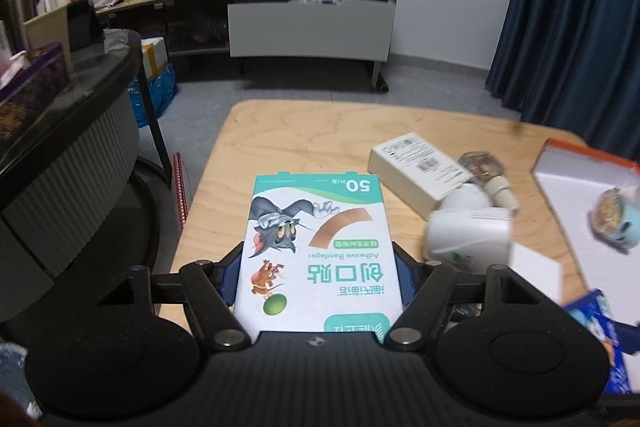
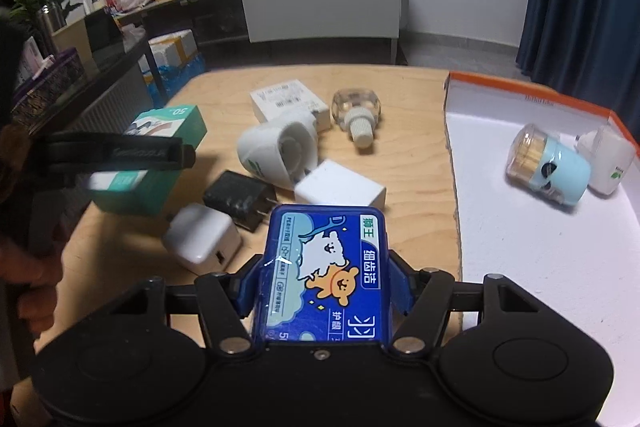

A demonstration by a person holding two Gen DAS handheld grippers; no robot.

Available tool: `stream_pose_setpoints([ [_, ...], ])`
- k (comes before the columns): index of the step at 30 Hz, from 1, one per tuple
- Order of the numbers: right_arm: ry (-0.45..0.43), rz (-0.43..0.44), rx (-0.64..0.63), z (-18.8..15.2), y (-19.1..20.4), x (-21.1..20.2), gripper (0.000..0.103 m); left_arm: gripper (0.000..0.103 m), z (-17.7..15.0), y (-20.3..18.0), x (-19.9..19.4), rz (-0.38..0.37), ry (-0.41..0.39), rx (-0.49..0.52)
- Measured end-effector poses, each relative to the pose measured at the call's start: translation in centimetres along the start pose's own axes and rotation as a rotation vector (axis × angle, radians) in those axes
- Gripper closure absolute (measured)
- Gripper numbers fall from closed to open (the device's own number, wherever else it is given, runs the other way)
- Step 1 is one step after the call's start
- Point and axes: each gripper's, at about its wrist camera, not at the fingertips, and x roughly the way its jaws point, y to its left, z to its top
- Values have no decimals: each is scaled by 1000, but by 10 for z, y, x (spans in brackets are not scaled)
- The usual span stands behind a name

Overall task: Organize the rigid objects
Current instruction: 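Grasp the blue box with the right gripper while the left gripper grasps the teal bandage box, then carry the blue box with the right gripper while the left gripper carries the teal box toward the orange-rimmed box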

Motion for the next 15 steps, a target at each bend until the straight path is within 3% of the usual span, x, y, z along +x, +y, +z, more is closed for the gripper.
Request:
stream_pose_setpoints([
  [15,-60,41,20,0,-2,-36,27,31,-42,-5,-58,-36,1,-39],
])
